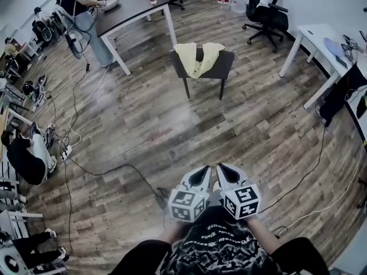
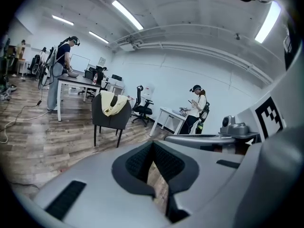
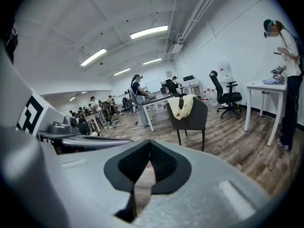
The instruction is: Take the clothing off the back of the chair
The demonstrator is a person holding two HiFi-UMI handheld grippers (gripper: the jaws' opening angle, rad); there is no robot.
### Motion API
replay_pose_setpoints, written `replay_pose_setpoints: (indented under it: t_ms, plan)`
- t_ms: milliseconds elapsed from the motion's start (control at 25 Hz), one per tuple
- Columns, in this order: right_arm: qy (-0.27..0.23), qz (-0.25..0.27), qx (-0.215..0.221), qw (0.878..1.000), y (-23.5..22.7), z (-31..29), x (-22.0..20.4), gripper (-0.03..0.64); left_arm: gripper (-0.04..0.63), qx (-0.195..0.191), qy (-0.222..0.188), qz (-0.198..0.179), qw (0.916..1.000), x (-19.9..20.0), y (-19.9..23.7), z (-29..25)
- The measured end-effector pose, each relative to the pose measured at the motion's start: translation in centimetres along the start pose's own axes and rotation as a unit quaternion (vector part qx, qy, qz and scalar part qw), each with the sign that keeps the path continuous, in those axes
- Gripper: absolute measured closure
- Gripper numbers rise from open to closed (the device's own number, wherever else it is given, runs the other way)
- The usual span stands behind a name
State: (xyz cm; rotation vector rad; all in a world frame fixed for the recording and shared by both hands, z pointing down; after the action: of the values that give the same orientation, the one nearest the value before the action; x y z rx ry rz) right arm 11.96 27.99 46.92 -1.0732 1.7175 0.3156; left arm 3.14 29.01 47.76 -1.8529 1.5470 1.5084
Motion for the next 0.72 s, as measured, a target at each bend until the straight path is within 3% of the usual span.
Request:
replay_pose_setpoints:
  t_ms: [320,720]
  plan:
    - [0.006,0.01,0.038,0.999,-4.5,-1.8,2.4,0.615,0.586,0.019,-0.01,0.009,0.9997,2.3,-0.6,-4.5]
    - [0.006,0.01,0.051,0.999,-9.3,-1.7,3.4,0.614,0.586,0.004,-0.006,0.01,0.9999,3.4,-2.9,-9.4]
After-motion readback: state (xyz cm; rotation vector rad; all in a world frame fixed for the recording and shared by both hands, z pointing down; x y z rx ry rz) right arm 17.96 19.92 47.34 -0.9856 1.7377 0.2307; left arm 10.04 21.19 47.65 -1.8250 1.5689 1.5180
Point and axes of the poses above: the fingertips, and each gripper's own axes: z backward along the fingers, y to its left, x out of its top, the point moved 5 cm from there along z, backward along the fingers, and after that the axes turned 1 degree about y, right-handed, at the moved point
